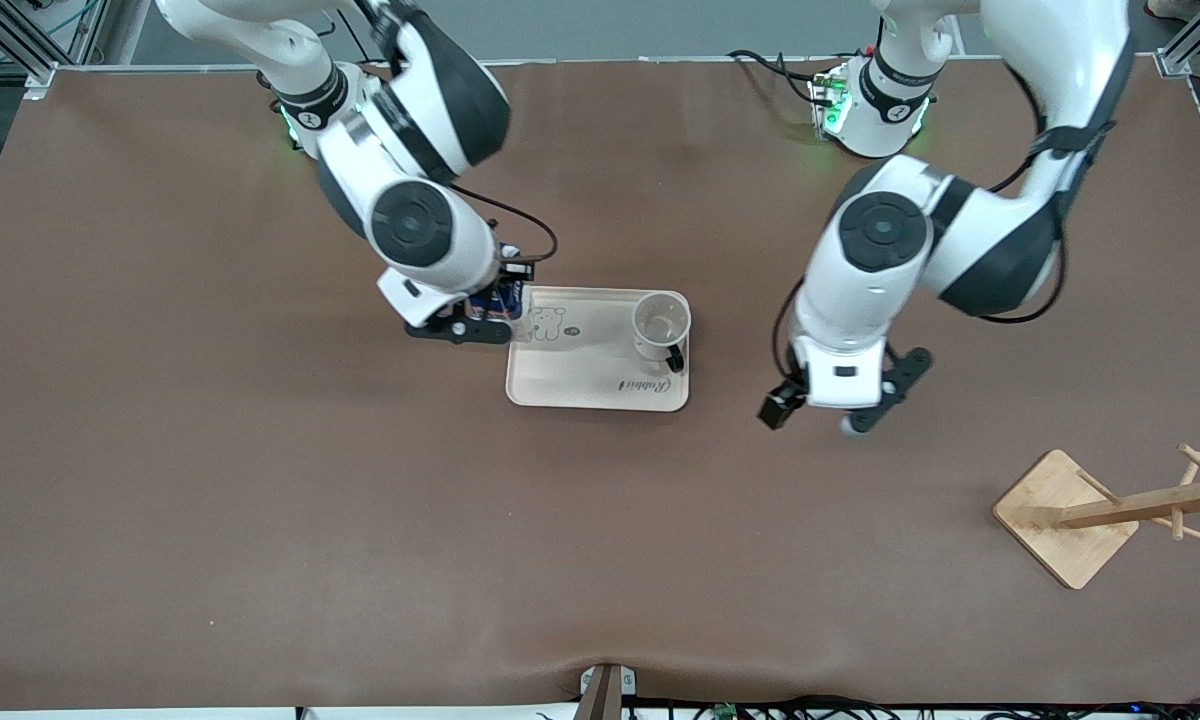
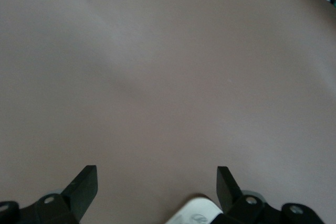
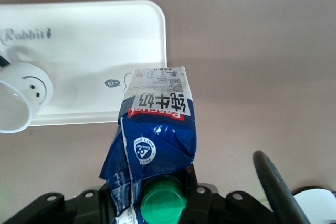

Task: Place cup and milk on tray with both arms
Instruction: 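Carry the milk carton toward the tray while the left gripper withdraws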

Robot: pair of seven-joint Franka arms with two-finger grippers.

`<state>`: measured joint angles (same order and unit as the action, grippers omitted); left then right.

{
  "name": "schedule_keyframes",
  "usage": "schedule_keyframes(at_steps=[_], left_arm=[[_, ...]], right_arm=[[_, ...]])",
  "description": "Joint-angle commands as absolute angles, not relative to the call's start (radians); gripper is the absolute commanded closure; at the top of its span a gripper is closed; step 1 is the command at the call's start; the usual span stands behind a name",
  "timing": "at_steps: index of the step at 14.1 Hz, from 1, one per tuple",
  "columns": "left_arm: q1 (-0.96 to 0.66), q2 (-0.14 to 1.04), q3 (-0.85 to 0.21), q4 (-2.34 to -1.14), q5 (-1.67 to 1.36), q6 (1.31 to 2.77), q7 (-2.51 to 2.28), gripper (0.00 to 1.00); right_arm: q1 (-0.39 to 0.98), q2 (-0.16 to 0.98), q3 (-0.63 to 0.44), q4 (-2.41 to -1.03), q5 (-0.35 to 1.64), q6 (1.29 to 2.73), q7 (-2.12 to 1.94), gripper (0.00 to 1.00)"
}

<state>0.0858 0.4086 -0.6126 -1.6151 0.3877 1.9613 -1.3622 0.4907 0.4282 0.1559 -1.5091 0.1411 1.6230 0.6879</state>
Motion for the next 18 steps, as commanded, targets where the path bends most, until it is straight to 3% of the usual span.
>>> schedule_keyframes(at_steps=[1,7,10,13,14,15,16,18], left_arm=[[0.116,0.385,-0.621,-1.562,0.390,1.826,-1.304,0.00],[0.187,0.379,-0.624,-1.424,0.345,1.660,-1.131,0.00],[0.190,0.377,-0.624,-1.405,0.345,1.654,-1.106,0.00],[0.216,0.353,-0.620,-1.397,0.347,1.655,-1.039,0.00],[0.227,0.348,-0.620,-1.396,0.344,1.655,-0.985,0.00],[0.239,0.333,-0.620,-1.397,0.342,1.654,-0.957,0.00],[0.244,0.322,-0.620,-1.397,0.341,1.654,-0.951,0.00],[0.244,0.302,-0.620,-1.399,0.341,1.654,-0.948,0.00]], right_arm=[[0.518,0.471,0.147,-1.471,0.144,1.679,0.706,1.00],[0.554,0.520,0.147,-1.479,0.137,1.765,0.707,0.97],[0.581,0.528,0.147,-1.488,0.144,1.789,0.765,0.97],[0.583,0.528,0.147,-1.502,0.144,1.783,0.770,0.90],[0.584,0.528,0.147,-1.505,0.144,1.781,0.770,0.72],[0.584,0.528,0.147,-1.503,0.144,1.786,0.770,0.20],[0.583,0.528,0.147,-1.497,0.146,1.789,0.770,0.00],[0.580,0.523,0.147,-1.496,0.147,1.779,0.770,0.00]])
